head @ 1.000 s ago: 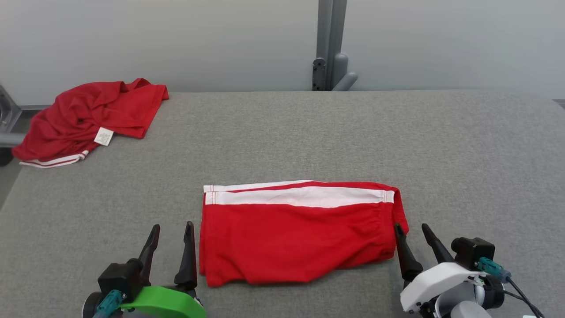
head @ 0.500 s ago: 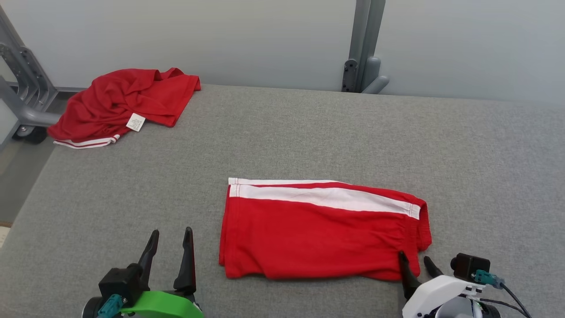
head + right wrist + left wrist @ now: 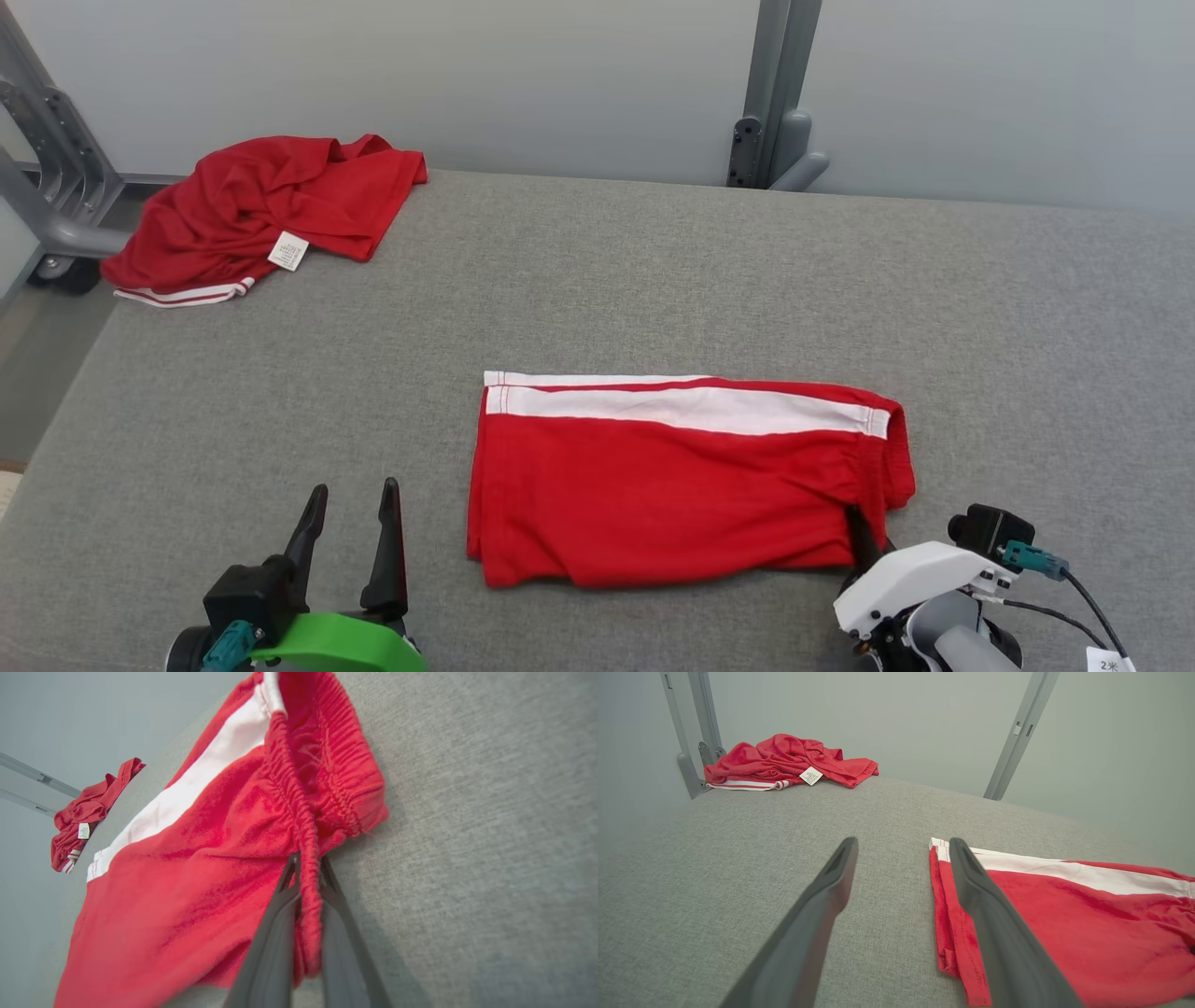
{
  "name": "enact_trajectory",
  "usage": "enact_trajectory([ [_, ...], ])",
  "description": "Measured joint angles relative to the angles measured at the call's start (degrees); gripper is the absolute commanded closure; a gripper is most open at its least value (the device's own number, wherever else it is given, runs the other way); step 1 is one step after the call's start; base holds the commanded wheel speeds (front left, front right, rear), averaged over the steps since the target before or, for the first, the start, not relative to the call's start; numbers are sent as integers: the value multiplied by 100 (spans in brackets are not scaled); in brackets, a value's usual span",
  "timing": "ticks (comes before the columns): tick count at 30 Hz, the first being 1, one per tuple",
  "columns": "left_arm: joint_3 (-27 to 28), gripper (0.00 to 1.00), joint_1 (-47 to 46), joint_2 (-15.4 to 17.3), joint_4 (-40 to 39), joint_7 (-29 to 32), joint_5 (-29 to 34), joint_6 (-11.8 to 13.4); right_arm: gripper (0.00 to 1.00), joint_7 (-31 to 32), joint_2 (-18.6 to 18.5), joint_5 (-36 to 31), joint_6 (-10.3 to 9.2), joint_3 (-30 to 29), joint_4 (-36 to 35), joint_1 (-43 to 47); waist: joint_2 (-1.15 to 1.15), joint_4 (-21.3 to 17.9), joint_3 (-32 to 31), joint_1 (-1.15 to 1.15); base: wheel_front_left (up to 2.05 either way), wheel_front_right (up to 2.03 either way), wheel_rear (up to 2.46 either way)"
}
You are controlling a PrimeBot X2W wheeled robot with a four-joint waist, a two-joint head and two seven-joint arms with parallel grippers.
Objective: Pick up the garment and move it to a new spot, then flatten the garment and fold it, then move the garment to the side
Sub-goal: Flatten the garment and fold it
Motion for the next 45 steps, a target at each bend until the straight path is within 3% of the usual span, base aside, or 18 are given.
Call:
enact_trajectory([
  [8,27,0,2,-85,0,0,97,-59,100,2,-10,-145,1,-524,-290,-32,0,-206,-5,0,0,0,0],
  [13,-7,0,3,-169,9,0,141,-111,100,2,-426,-309,0,-969,-374,37,0,-397,7,0,0,0,0],
  [22,-93,0,-16,-253,-20,0,274,-154,100,122,-853,-500,0,-1636,-405,143,0,-686,76,0,0,0,0],
  [29,-114,0,-78,-304,0,0,326,-202,100,327,-818,-779,0,-1847,-647,146,0,-776,114,0,0,0,0],
  [34,-119,0,-106,-323,11,0,368,-212,100,615,-692,-925,-1,-1746,-1260,216,0,-717,96,0,0,0,0],
  [45,-97,0,-112,-345,-22,0,392,-254,100,1566,-175,-1380,-3,-1195,-3429,756,0,-469,29,0,0,0,0],
])
